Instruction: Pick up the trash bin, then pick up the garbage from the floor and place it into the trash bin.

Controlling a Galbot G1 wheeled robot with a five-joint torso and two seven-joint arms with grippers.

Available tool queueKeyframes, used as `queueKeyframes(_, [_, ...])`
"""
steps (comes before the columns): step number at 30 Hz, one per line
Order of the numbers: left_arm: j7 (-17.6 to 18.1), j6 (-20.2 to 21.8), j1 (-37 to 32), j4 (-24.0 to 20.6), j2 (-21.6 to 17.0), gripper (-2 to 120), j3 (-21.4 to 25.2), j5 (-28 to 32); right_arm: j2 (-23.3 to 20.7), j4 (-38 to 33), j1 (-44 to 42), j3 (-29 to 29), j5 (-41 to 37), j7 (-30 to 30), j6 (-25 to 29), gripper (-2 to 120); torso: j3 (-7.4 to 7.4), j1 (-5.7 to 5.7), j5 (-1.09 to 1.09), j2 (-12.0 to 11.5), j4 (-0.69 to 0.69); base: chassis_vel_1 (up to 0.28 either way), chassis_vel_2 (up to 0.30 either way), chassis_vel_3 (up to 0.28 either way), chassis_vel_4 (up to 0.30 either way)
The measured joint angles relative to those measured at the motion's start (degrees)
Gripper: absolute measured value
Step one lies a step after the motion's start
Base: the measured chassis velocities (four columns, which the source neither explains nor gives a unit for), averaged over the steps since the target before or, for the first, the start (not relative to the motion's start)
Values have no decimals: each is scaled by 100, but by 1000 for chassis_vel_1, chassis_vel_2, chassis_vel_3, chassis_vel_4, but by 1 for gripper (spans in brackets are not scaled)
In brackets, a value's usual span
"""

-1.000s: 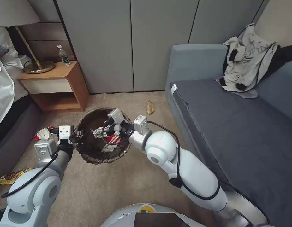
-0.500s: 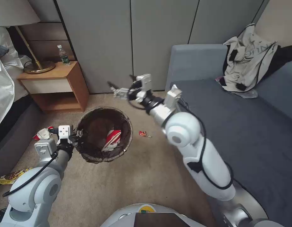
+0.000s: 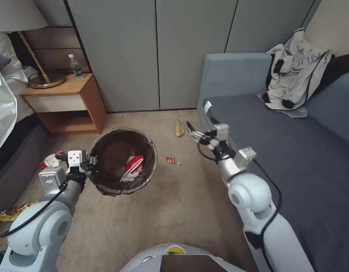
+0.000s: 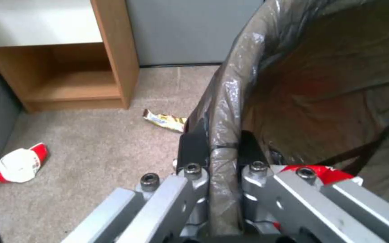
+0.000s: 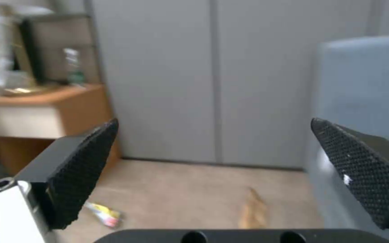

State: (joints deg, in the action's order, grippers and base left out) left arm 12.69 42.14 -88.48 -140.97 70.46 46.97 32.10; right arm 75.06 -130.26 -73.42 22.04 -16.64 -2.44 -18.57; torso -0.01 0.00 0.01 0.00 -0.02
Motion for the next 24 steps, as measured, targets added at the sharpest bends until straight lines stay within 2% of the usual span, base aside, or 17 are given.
queueKeyframes(5, [-66, 0, 18, 27, 5, 2, 13, -103, 587, -204, -1220, 511, 925, 340, 582, 100, 0, 0, -1, 0, 1, 0, 0, 0, 0])
queueKeyframes(11, [-126, 0, 8, 27, 21, 2, 13, -244, 861, -230, -1562, 625, 1094, 363, 740, 100, 0, 0, -1, 0, 2, 0, 0, 0, 0])
queueKeyframes(18, [-200, 0, -9, 50, 48, 2, 11, -355, 958, -203, -1639, 688, 1145, 359, 798, 100, 0, -1, -1, 0, 2, 0, 0, 0, 0])
queueKeyframes(24, [-208, 0, 10, 80, 52, 2, -15, -359, 995, -161, -1605, 704, 1144, 350, 800, 100, 1, 0, -1, 0, 2, -89, 76, 78, -81])
